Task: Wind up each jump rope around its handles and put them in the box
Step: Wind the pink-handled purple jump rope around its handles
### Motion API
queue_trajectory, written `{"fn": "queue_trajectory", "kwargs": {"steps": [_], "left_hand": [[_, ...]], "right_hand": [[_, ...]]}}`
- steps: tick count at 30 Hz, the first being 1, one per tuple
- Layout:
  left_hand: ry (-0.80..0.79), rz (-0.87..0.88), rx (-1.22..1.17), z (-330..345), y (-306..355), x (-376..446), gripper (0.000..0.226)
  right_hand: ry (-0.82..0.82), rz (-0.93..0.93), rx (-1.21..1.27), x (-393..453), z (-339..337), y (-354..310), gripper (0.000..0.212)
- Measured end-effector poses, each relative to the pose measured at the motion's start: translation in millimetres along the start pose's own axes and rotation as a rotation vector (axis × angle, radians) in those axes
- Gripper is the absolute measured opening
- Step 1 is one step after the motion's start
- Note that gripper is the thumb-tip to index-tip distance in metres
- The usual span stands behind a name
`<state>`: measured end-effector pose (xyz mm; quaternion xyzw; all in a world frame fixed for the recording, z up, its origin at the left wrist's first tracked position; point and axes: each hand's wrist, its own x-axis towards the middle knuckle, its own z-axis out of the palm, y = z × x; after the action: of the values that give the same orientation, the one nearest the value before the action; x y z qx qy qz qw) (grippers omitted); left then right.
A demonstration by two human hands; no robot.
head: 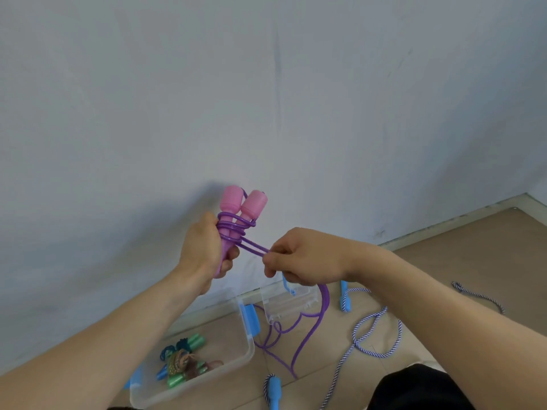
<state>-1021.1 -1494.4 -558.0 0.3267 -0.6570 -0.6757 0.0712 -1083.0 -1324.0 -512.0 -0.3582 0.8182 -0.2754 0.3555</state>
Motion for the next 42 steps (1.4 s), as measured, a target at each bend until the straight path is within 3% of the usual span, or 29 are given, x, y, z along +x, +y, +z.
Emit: {"fn": "queue_trajectory", "kwargs": {"steps": [3,5,10,13,16,18,20,22,24,27,31,34,38,42], "left_hand": [[-0.005,0.031,0.249,3.1,-8.8,2.2,0.042],[-0.095,-0.03,0.483,8.4,-14.6,-1.5,0.047],[-0.616,-0.428,0.889,18.8,-16.2,-22.4,0.057],[-0.924,-0.623,0.596,21.7,-20.3,-27.8,0.089],[-1.05,-0.63,0.318,20.9,-16.5,-28.4,0.116],[-1.091,-0.583,0.255,20.3,-8.1,-32.3,0.115],[-1.11,-0.491,0.169,17.7,-1.9,-33.0,0.096],[-1.096,-0.408,0.102,11.9,2.0,-31.7,0.077],[-1.024,-0.368,0.071,5.6,4.4,-27.8,0.08],[-0.798,-0.279,0.023,0.5,4.6,-20.1,0.079],[-0.461,-0.141,0.003,6.4,1.0,-18.6,0.056],[-0.304,-0.119,-0.07,12.2,0.3,-18.2,0.053],[-0.141,-0.087,-0.124,17.3,-3.2,-15.4,0.05],[0.035,-0.034,-0.189,19.7,-5.2,-6.8,0.048]], "right_hand": [[-0.114,0.042,-0.22,-6.8,4.4,-5.3,0.028],[-0.126,0.03,-0.359,-8.3,10.4,-7.6,0.026],[0.188,-0.168,-0.382,-8.4,6.7,-4.6,0.028],[0.253,-0.178,-0.165,-3.6,-0.8,8.8,0.036],[0.276,-0.153,0.04,2.8,-7.3,28.8,0.039],[0.275,-0.134,0.138,7.8,-8.9,41.2,0.035],[0.247,-0.145,0.205,11.9,-8.8,51.4,0.021],[0.196,-0.189,0.214,12.3,-8.9,57.6,0.011],[0.189,-0.201,0.241,13.0,-7.8,61.8,0.014],[0.184,-0.123,0.33,13.3,-3.0,52.0,0.023],[0.131,-0.114,0.088,14.6,3.1,35.9,0.033],[0.1,-0.105,0.025,16.8,8.9,30.5,0.03],[0.091,0.04,0.048,21.6,14.4,23.0,0.041],[-0.046,0.196,0.144,18.4,16.0,20.4,0.045]]}}
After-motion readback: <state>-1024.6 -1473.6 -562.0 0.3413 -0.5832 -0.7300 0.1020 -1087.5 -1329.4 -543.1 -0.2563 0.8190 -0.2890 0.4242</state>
